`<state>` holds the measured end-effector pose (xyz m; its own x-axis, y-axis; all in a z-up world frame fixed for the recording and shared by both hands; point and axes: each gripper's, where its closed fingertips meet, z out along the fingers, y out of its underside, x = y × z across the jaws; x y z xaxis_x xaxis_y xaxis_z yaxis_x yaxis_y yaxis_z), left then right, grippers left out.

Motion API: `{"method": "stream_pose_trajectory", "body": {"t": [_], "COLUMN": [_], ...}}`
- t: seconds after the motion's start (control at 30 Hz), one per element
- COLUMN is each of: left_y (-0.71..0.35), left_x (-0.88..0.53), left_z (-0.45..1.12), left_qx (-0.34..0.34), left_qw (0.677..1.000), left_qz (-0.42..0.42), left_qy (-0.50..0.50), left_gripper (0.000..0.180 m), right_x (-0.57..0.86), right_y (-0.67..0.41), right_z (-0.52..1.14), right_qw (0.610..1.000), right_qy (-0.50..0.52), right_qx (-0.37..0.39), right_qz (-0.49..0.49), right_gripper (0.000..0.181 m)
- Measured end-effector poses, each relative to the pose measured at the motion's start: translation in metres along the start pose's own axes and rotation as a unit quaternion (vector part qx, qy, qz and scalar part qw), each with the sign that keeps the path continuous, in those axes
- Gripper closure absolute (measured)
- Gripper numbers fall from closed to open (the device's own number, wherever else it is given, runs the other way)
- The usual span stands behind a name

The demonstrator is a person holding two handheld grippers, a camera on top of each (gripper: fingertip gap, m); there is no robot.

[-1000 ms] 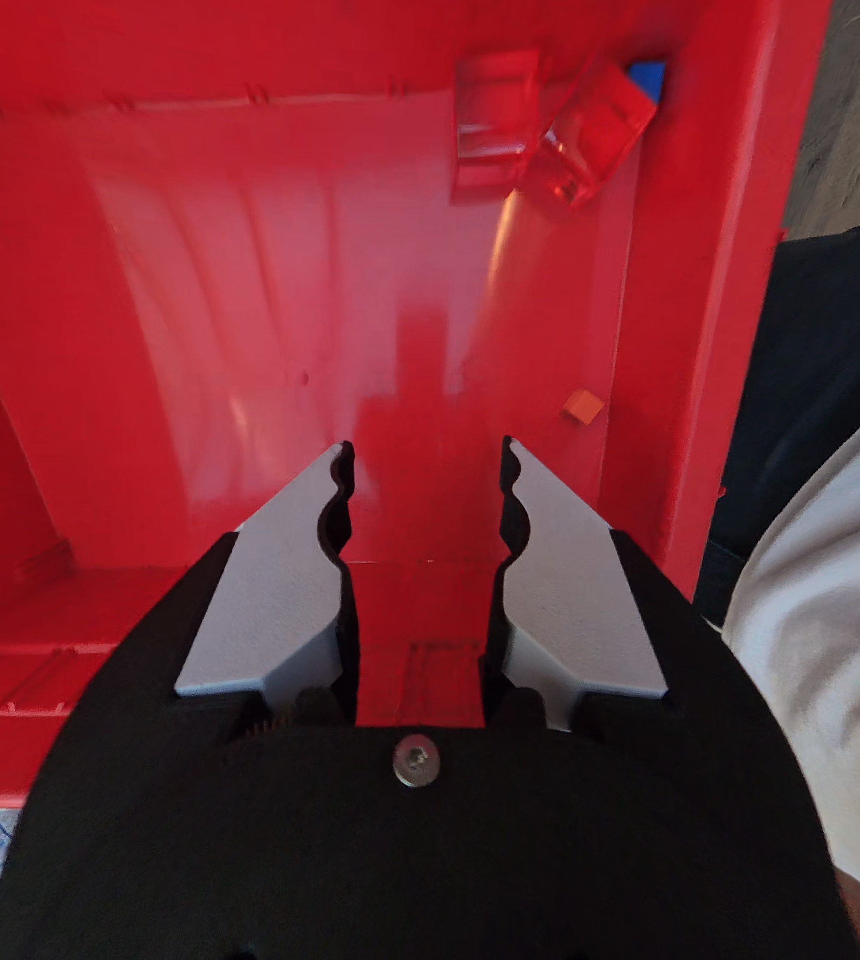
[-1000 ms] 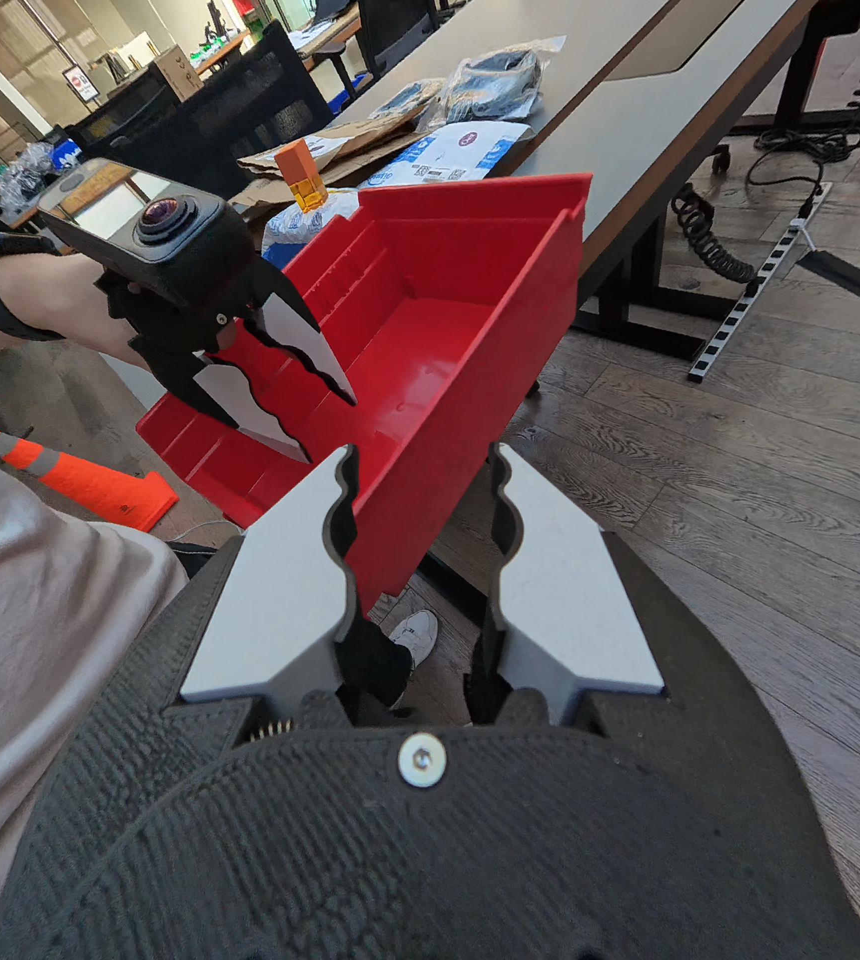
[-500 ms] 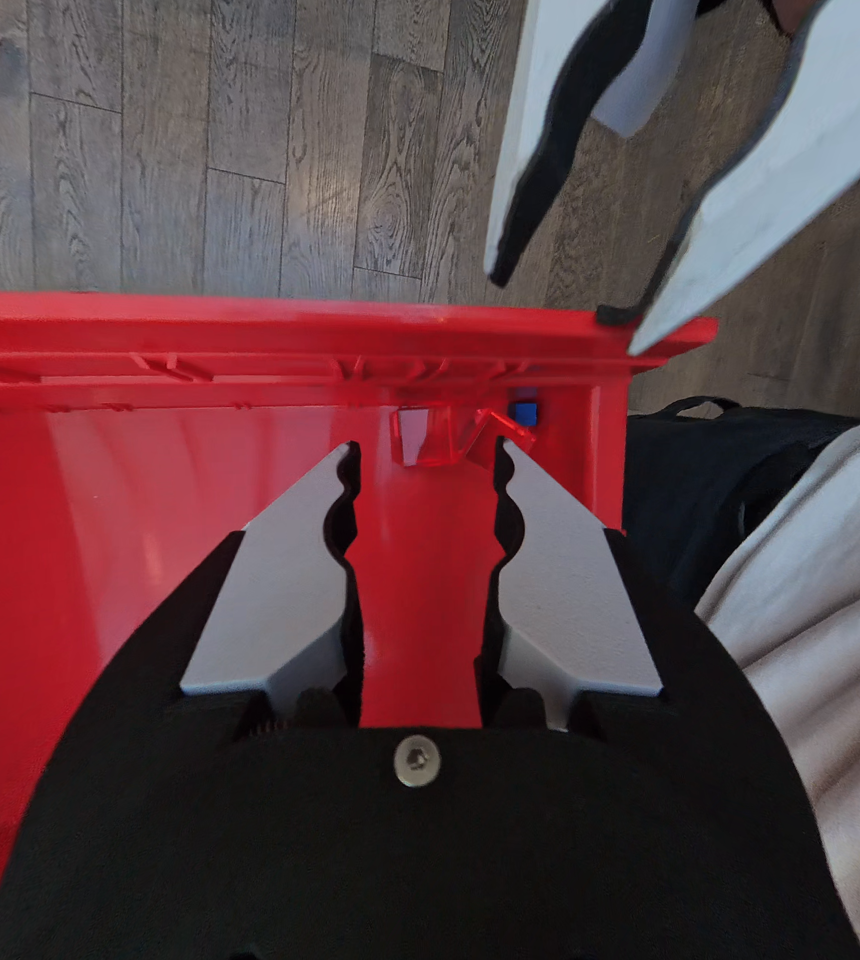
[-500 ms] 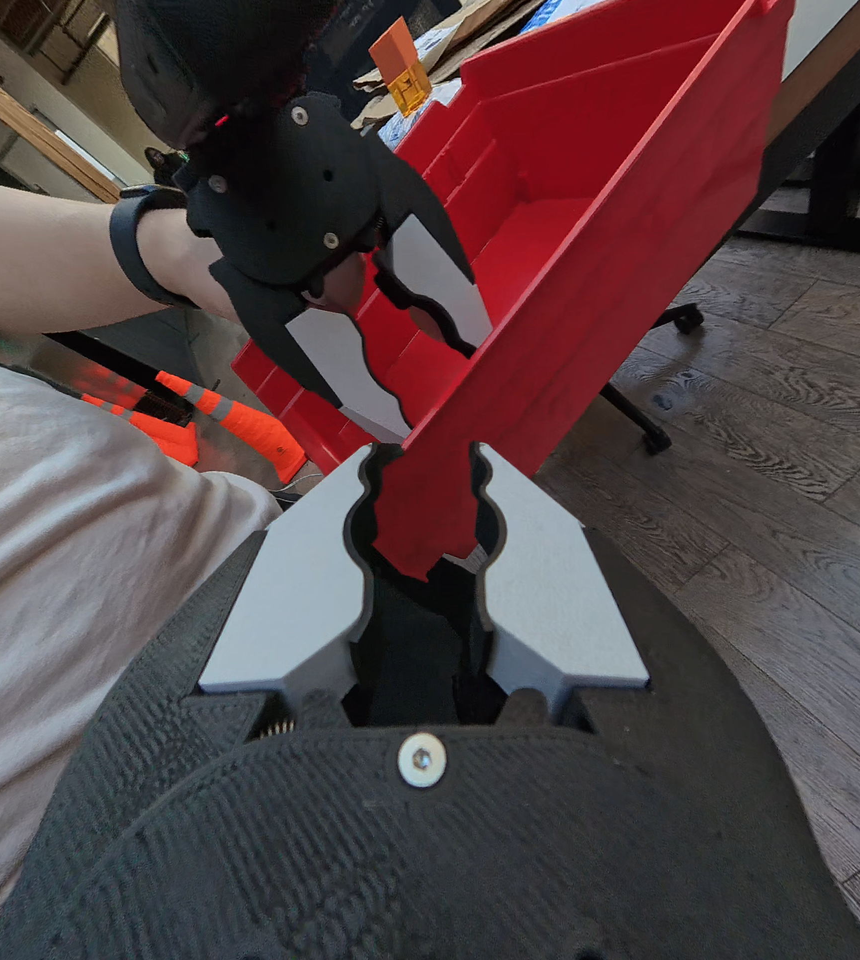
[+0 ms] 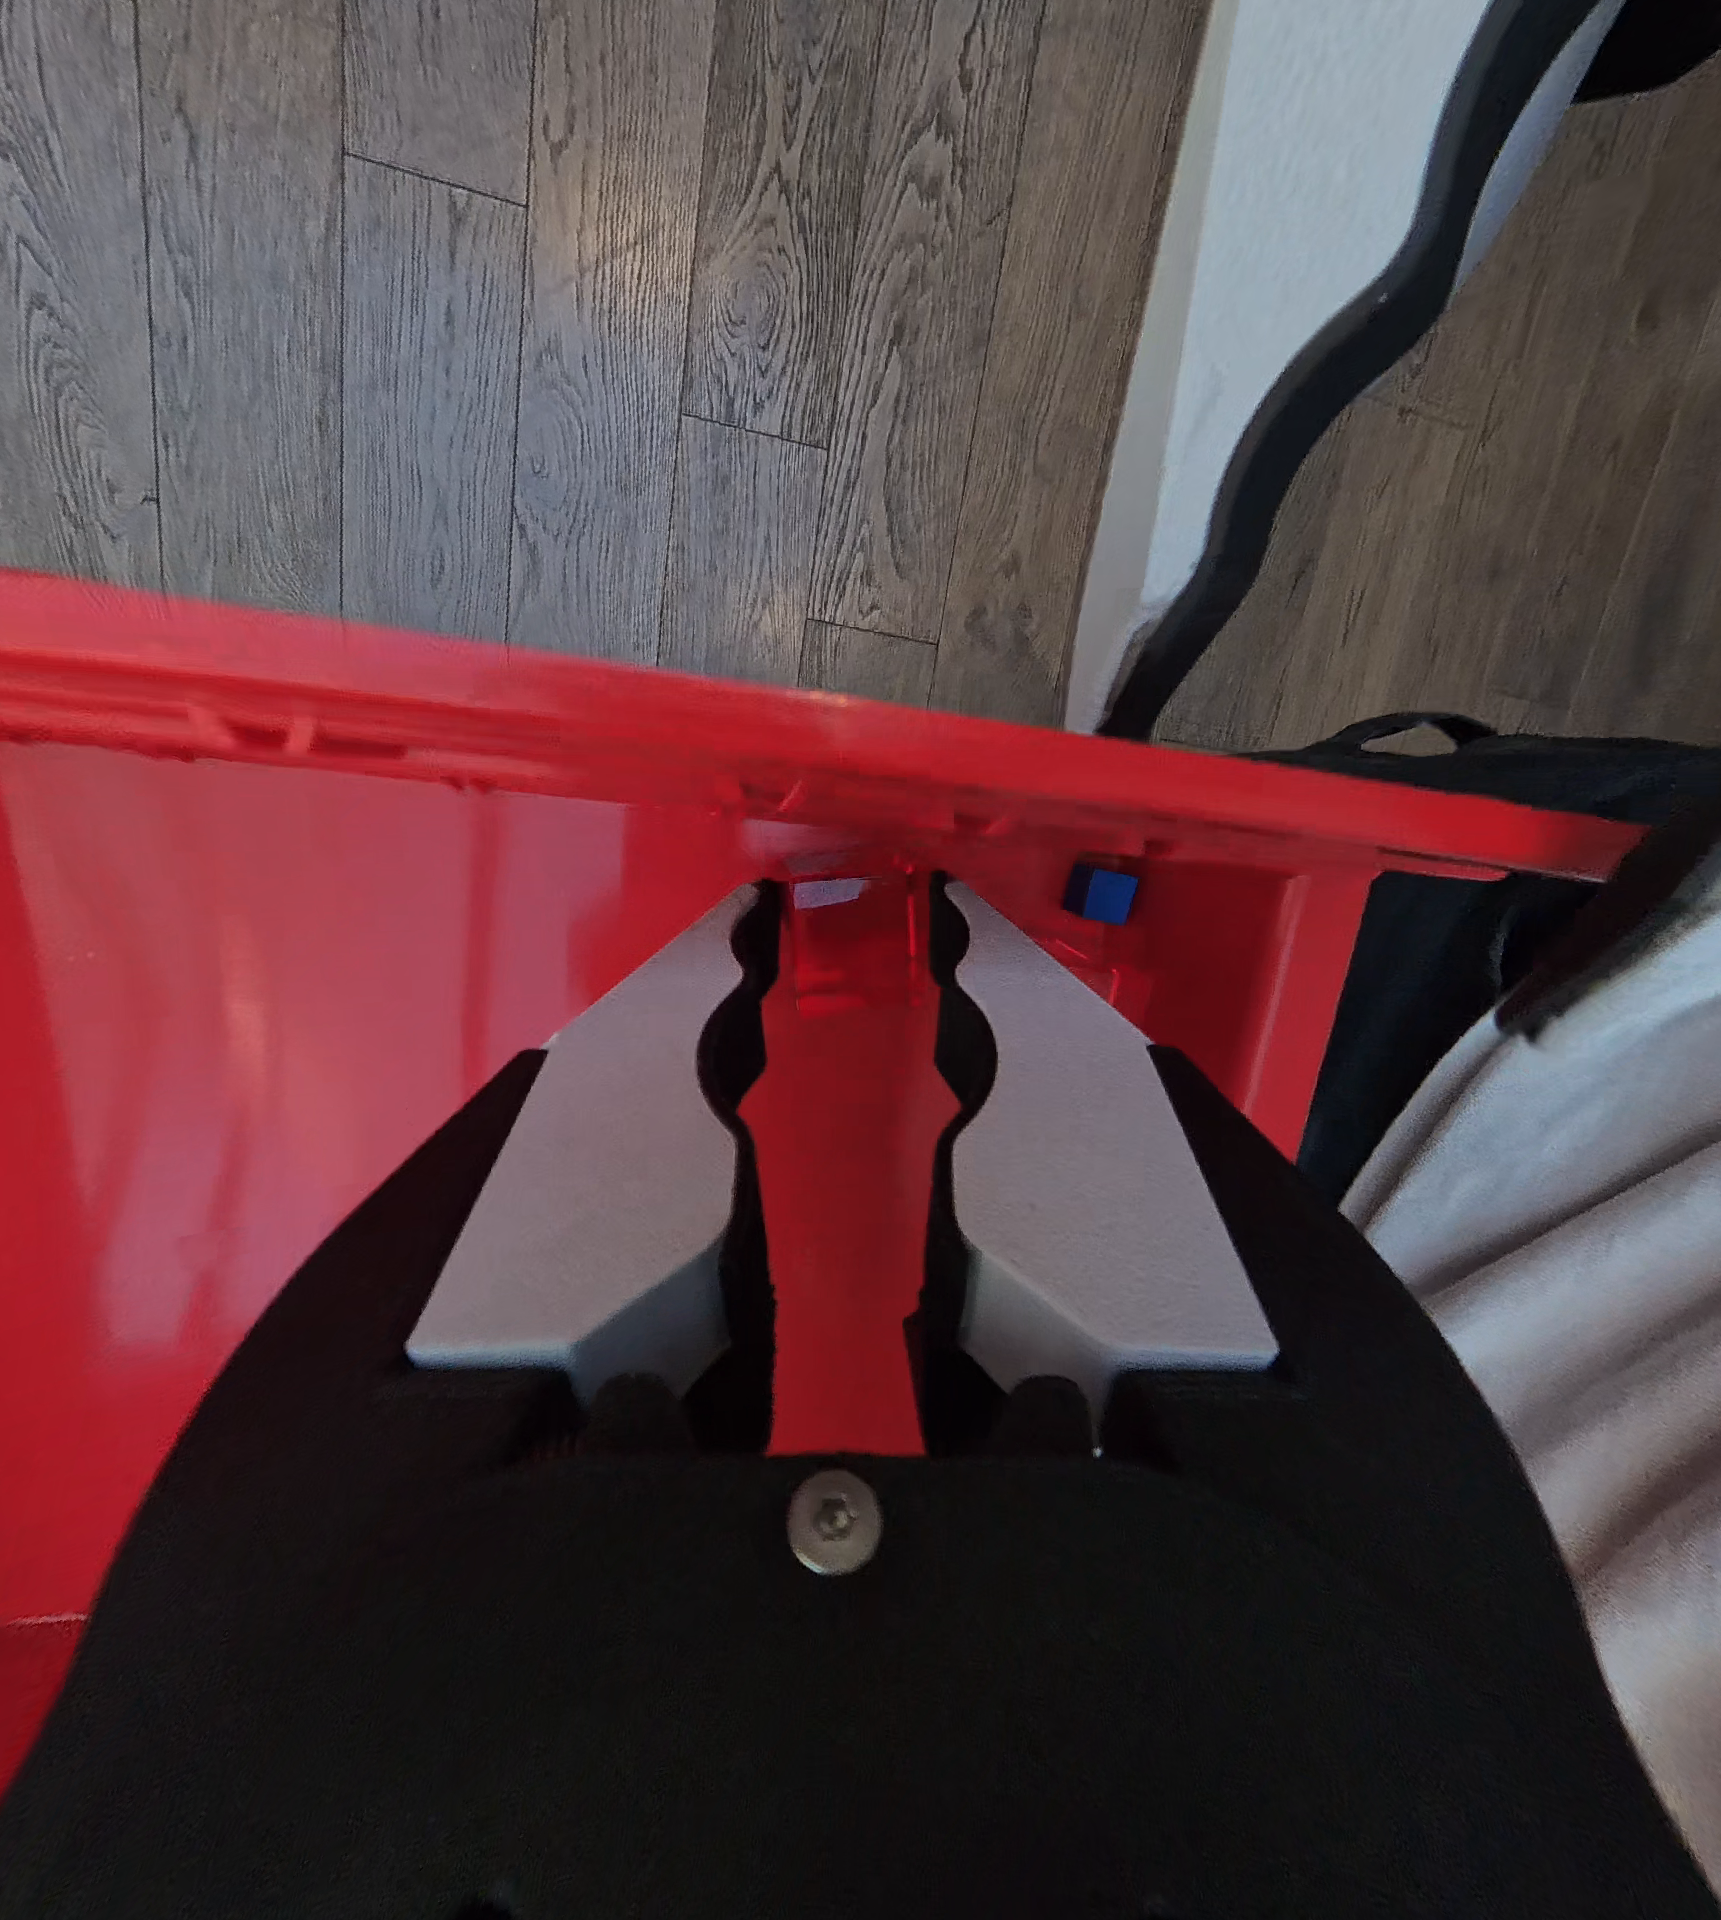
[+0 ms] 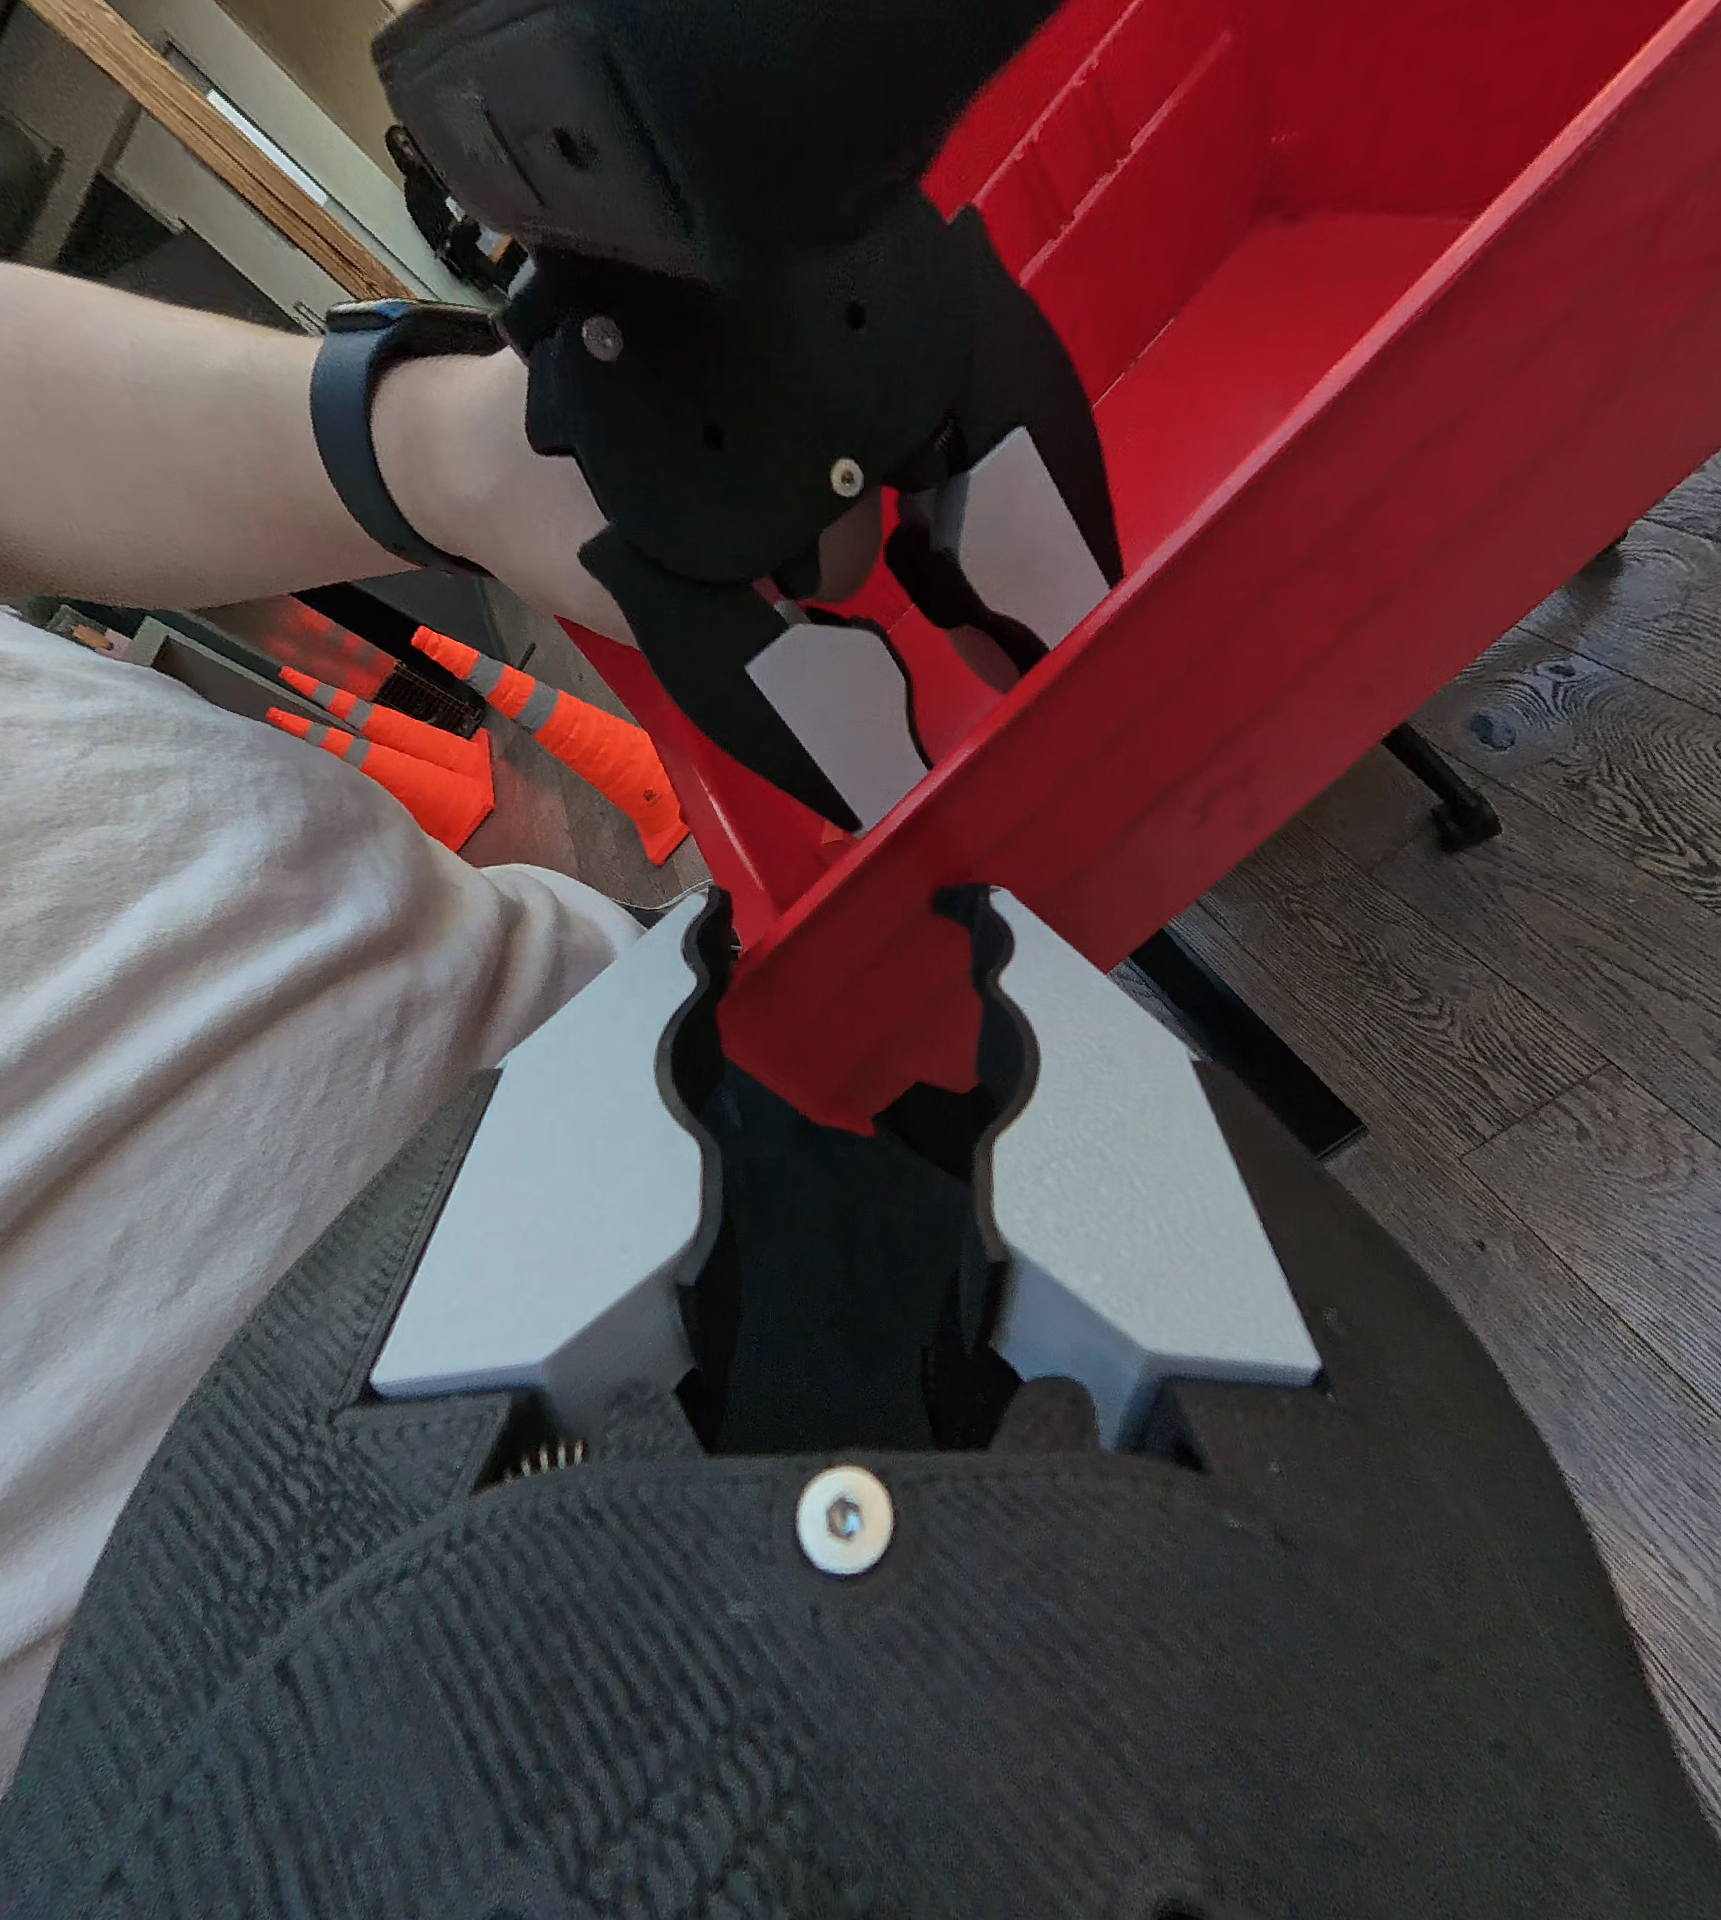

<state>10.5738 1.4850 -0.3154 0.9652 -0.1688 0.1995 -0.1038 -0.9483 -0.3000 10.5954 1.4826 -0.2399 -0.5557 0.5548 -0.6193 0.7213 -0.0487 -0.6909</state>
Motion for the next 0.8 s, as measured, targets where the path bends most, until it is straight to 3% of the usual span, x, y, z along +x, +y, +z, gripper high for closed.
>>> {"method": "stream_pose_trajectory", "body": {"t": [0.2,0.3,0.47,0.8], "left_y": [-0.002,0.025,0.121,0.164], "left_x": [-0.008,-0.031,-0.113,-0.195], "left_z": [-0.086,-0.163,-0.267,-0.269], "left_qx": [0.13,0.18,0.164,0.118], "left_qw": [0.986,0.971,0.947,0.95], "left_qz": [-0.105,-0.149,-0.231,-0.26], "left_qy": [0.012,-0.044,-0.149,-0.125], "left_gripper": [0.154,0.154,0.154,0.155], "right_x": [-0.002,0.0,0.008,0.016], "right_y": [-0.01,-0.011,-0.015,-0.018], "right_z": [-0.006,-0.003,0.0,0.008], "right_qw": [1.0,1.0,0.999,0.998], "right_qy": [-0.006,0.001,0.015,0.032], "right_qx": [0.002,-0.013,-0.036,-0.059], "right_qz": [-0.001,-0.006,-0.013,0.006], "right_gripper": [0.138,0.138,0.137,0.137]}}
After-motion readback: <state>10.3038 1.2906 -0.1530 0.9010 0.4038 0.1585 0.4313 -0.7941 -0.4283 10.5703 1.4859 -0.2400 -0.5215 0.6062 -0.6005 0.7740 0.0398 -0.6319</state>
